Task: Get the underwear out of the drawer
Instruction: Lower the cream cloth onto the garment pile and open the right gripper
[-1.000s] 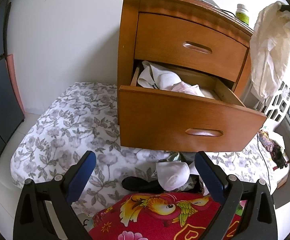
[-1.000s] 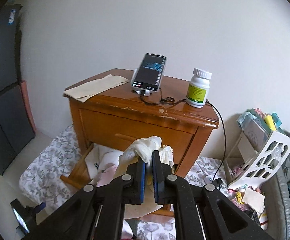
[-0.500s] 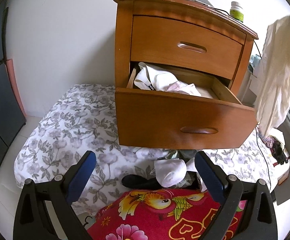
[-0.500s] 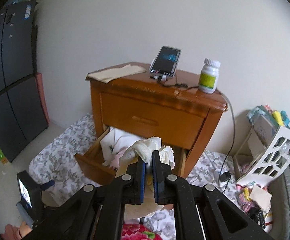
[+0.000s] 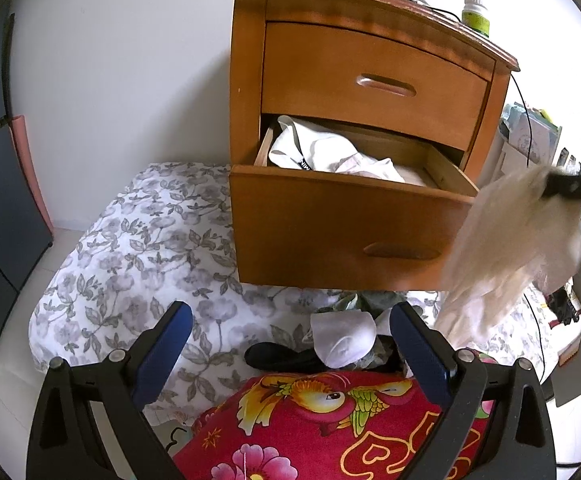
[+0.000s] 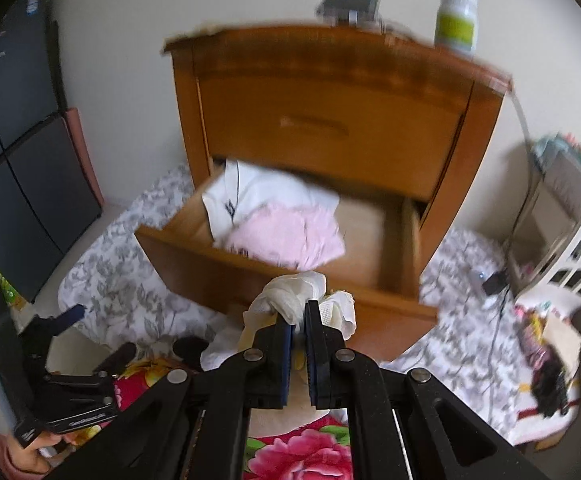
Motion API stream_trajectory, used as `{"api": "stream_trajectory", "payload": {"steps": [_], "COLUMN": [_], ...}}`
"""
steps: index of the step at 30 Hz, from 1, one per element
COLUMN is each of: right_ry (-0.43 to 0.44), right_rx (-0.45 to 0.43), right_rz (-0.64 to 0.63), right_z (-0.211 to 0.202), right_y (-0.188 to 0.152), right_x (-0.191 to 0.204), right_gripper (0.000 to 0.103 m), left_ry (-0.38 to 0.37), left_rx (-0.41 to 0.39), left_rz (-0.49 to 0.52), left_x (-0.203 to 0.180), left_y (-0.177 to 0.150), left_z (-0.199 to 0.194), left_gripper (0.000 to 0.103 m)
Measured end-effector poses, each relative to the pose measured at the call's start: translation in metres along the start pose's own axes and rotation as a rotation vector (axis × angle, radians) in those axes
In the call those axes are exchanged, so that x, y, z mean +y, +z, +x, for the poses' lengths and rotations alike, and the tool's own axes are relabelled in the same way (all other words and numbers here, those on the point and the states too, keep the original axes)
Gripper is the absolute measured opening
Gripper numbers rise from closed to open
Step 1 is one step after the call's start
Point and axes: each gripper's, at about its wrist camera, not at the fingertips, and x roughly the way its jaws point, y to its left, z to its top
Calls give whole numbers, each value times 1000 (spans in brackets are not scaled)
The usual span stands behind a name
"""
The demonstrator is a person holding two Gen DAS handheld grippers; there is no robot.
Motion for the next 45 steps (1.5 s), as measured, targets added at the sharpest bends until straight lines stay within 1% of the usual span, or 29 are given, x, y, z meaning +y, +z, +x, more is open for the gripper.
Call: {"api": "stream_trajectory", "payload": {"steps": [4,10,16,22,26,33,40,42,43,44,45], "right_ry": [-5,36,66,91,84,100,89,90,90,88,81], "right_rx": [42,117,174,232,247,288,252,243,240,232,224], "right_rz": [54,128,160,207,231,254,228,233,236,243,247], "right_z": [35,82,115,141,151,163,148,144,142,138,134], "right_y": [-7,-20,-36,-54,-65,-85,-83,-83,-83,-83,-83], "right_x": [0,5,16,15,15,20,23,21,21,19,17], "right_gripper": [7,7,7,9,10,10,10,15,23,34,39], "left_ry": [2,8,12,15,17,20,24,25,25,25,26], "left_rx": [10,30,46,62,78,94,100,97,98,99,100], "left_rz": [-8,-19,-24,-22,-11,4,11,15,18,21,23], "left_x": [4,9,11,12,10,8,8,7,7,6,6], "left_y": [-1,-4,-6,-8,-10,-13,-13,-14,-14,-14,-14], "left_z": [4,11,16,22,27,32,33,33,33,32,32], "left_gripper": [99,99,99,99,99,99,99,99,99,99,99]}}
